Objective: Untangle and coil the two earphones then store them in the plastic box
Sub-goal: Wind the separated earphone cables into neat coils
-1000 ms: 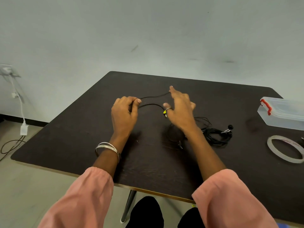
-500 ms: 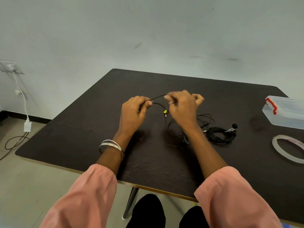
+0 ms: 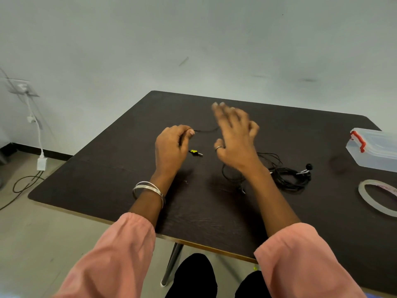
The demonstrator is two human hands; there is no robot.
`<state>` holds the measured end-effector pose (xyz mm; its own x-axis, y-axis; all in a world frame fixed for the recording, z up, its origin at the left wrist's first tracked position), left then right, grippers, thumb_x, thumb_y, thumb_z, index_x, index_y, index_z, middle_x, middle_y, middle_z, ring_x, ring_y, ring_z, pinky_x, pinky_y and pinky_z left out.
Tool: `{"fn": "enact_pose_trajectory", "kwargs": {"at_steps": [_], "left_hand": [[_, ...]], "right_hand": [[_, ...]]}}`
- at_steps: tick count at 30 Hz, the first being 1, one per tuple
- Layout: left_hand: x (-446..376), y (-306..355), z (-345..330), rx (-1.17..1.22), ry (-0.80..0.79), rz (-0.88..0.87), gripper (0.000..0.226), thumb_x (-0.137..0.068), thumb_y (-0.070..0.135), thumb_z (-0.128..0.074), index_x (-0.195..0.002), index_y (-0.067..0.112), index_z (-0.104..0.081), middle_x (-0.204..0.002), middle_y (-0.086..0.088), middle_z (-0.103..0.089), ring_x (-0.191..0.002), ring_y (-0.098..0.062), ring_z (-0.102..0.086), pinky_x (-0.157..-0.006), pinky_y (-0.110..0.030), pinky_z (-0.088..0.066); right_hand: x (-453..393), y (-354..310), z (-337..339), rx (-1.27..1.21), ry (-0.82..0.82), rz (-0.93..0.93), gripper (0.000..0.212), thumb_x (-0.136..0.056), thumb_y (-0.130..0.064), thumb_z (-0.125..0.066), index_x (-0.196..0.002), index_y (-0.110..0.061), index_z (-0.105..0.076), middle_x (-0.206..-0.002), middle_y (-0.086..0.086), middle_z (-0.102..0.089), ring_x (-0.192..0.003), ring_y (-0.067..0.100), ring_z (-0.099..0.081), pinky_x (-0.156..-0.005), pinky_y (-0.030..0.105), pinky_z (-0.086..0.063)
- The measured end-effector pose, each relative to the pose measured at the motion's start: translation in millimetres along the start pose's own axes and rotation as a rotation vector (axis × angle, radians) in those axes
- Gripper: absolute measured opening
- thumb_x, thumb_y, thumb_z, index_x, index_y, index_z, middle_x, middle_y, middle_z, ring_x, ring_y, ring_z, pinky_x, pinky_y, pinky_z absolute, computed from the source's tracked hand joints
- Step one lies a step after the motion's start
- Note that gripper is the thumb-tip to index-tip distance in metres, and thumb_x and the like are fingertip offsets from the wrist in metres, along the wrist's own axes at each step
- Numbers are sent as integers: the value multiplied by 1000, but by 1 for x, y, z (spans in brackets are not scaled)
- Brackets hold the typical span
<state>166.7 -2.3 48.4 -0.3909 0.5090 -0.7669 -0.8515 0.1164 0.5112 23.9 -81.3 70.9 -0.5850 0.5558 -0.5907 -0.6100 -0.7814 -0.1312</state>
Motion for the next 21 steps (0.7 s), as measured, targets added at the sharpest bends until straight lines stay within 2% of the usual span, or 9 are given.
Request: {"fn": "enact_pose_trajectory", "kwargs": {"at_steps": [3,5,7,10,12,14,17,19,21], "left_hand": [[2,11,-9,-9,-82,-116,19,-91,27,-59,-88,13,-71,-71,-1,-66,-65,-18,-57,-63,-30,-43],[2,11,-13,42,-109,-117,19,-90,28,-59,-87,13,-71,-72,0,-67,-66,-16,-59,-62,-31,-45],[0,8,-13,113,-97,-71,19,-90,26,-61,-85,12,-71,-73,0,-69,-65,-14,-61,-60,-30,-47],[-1,2,-11,220,-74,20,19,-93,19,-59,-85,9,-72,-74,4,-70,-61,-15,-60,-55,-27,-48],[0,-4,-12,318,-87,111,22,-96,18,-54,-88,8,-72,-67,16,-65,-53,-14,-53,-49,-25,-44],[1,-13,-19,438,-146,245,25,-99,18,-51,-87,8,-71,-56,17,-56,-51,-12,-42,-50,-20,-37],[9,-20,-35,702,-274,515,29,-100,20,-47,-85,10,-70,-56,6,-45,-50,-6,-36,-48,-19,-30],[14,-23,-41,883,-300,688,31,-101,20,-46,-85,7,-69,-56,3,-41,-46,-5,-32,-45,-20,-27],[17,-25,-42,961,-288,782,31,-101,20,-46,-86,5,-68,-54,4,-40,-42,-4,-28,-42,-19,-27]], "right_hand": [[3,-19,-15,102,36,166,43,-83,-32,-63,-125,-28,-58,-144,-1,-45,-131,21,-27,-98,50,-15],[2,-14,-8,51,143,146,17,-87,-33,-60,-99,-28,-70,-113,-7,-66,-117,17,-44,-96,47,-14],[-1,1,-2,-60,153,39,15,-91,-28,-56,-91,-28,-71,-86,-11,-69,-99,14,-57,-94,42,-13],[2,35,11,-248,241,-229,21,-89,-13,-56,-92,-27,-71,-69,-18,-62,-84,8,-61,-89,35,-18],[8,60,20,-456,367,-424,19,-91,-17,-53,-89,-30,-68,-62,-18,-62,-74,7,-63,-92,36,-30],[14,74,24,-635,457,-545,17,-94,-25,-53,-84,-28,-66,-60,-11,-66,-62,11,-65,-80,40,-52],[20,79,19,-717,461,-636,19,-96,-14,-51,-83,-14,-66,-68,9,-69,-53,16,-63,-58,25,-56],[15,75,16,-524,364,-587,19,-95,-16,-50,-95,-13,-69,-77,3,-71,-71,20,-67,-81,35,-52],[8,63,12,-257,200,-490,37,-89,-11,-50,-126,-12,-59,-105,2,-69,-104,21,-60,-93,32,-28]]}}
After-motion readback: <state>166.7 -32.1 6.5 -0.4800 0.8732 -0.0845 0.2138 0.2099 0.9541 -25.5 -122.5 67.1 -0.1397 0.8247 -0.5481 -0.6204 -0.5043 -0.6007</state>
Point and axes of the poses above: each hand's wrist, its own x-axis away from the middle knuckle, its own z-axis out of the back of the hand, y = z × x, the point moved 8 cm from there along -x, towards the middle knuckle
